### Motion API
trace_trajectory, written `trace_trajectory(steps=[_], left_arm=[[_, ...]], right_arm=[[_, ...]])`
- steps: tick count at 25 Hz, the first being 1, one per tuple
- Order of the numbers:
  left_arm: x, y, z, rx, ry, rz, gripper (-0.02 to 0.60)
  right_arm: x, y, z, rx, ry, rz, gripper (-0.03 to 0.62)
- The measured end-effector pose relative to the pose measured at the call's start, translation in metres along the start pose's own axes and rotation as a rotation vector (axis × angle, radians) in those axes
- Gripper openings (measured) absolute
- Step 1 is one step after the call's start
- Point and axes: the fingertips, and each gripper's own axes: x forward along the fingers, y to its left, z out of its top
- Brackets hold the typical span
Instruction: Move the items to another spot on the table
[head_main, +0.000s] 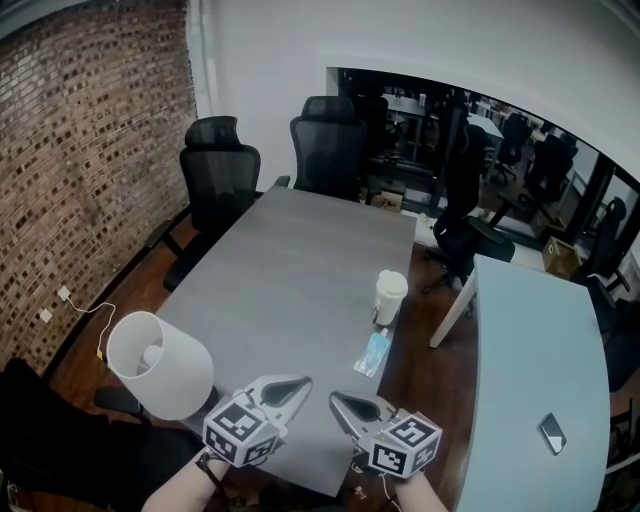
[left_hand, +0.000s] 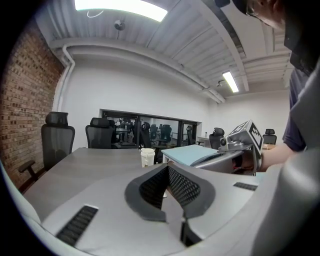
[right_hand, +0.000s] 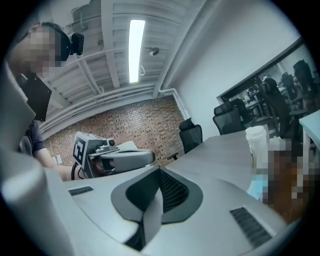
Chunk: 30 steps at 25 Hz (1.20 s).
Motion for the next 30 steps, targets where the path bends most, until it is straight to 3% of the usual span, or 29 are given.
trace_trajectory(steps=[5,10,18,24,30], left_arm=[[-0.025,0.003,0.007,0.032,-0.017,-0.029,0.003],[-0.053,0.016,0.003,0.029,-0.058,-0.032,0.003],[-0.106,0.02,0.004,0.02,-0.071,-0.066,0.003],[-0.154,0.033,0.017,0.0,-0.157,-0.001,0.003],[-0.212,0.065,0.034,-0.043,-0.31,0.1,0.003]], right_arm=[[0.018,0.04,-0.003,-0.013,-0.003,0.072,0.009],[0.044,0.057,-0.019,-0.038,0.038,0.023,0.009],[0.076,0.102,-0.029,-0.066,0.09,0.093,0.009],[0.097,0.138,-0.043,-0.099,0.121,0.155,0.009],[0.119,0.166,-0.054,-0.115,0.151,0.192,0.009]])
